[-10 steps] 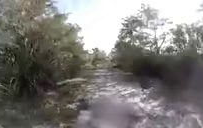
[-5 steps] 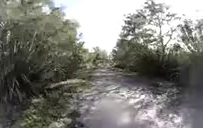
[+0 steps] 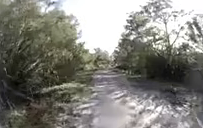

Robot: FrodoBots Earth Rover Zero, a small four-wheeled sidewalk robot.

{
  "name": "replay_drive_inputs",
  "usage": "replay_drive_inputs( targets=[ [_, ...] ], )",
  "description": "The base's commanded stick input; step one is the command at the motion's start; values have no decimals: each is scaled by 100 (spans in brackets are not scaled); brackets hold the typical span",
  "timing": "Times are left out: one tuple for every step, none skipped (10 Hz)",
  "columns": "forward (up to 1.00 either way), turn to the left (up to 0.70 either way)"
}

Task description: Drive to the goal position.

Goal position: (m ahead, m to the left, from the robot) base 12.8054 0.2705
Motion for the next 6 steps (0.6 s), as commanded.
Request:
replay_drive_inputs(
  targets=[
    [85,0],
    [85,0],
    [85,0],
    [85,0],
    [85,0],
    [85,0]
  ],
)
